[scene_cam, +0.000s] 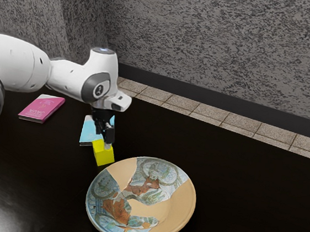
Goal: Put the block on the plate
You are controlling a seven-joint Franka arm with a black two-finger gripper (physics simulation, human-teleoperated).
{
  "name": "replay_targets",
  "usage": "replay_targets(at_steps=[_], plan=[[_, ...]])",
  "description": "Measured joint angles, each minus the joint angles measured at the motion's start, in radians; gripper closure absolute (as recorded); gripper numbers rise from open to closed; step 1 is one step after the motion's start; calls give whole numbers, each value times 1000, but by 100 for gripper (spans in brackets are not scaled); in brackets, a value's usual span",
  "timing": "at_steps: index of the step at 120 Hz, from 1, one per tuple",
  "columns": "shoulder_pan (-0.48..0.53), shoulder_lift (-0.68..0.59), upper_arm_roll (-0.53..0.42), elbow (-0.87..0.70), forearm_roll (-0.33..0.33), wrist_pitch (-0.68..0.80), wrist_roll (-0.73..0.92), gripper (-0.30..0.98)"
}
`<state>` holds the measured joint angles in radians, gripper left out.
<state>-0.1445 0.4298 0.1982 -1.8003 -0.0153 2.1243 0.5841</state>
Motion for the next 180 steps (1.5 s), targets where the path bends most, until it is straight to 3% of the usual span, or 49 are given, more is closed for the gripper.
replay_targets(at_steps=[54, 85, 116, 153, 180], plan=[[0, 68, -3, 0, -15, 36, 71, 2], [0, 76, -2, 0, -18, 48, 91, 25], [-1, 67, -2, 1, -12, 54, 99, 29], [-23, -68, -2, 2, 31, 22, 95, 29], [-136, -127, -49, -2, 80, -24, 70, 29]])
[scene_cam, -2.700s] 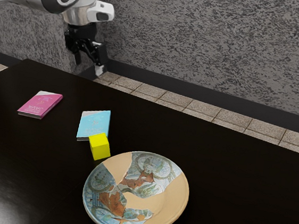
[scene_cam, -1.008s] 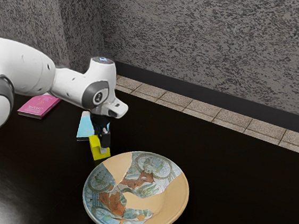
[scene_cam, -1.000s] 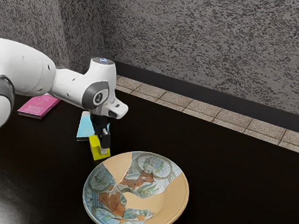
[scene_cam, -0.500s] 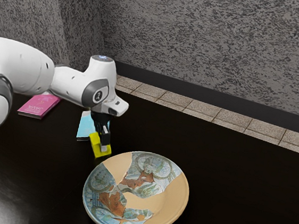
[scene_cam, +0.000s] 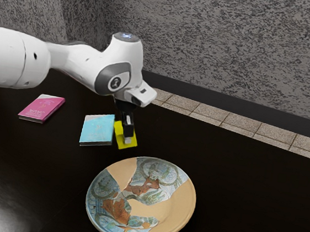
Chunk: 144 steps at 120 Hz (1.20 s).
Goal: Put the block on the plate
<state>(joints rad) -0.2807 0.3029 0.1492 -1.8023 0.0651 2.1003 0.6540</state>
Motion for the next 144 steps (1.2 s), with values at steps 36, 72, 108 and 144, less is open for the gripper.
replay_targets(at_steps=[36, 72, 108, 144], plan=[[-22, -47, -205, -98, 43, -32, -92, 29], [-28, -36, -254, -202, 51, -13, -194, 29], [-19, -76, -253, -197, 50, -23, -252, 11], [-7, -133, -249, -85, 49, -116, -286, 3]])
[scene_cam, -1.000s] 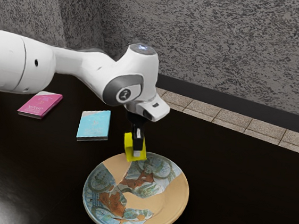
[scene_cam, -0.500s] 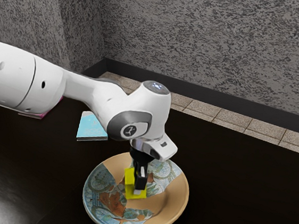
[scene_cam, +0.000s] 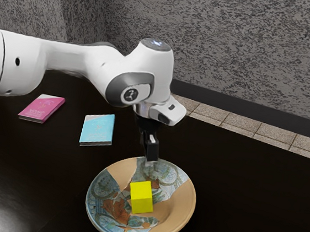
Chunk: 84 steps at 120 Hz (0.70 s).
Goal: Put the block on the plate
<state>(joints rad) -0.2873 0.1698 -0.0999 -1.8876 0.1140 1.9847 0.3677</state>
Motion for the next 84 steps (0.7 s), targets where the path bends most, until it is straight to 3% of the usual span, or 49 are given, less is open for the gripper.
replay_targets(at_steps=[38, 69, 84], plan=[[34, -34, 36, 220, -19, -179, -35, 1], [57, -78, 237, 343, -26, -332, -101, 0], [212, -119, 230, 360, -25, -393, -132, 0]])
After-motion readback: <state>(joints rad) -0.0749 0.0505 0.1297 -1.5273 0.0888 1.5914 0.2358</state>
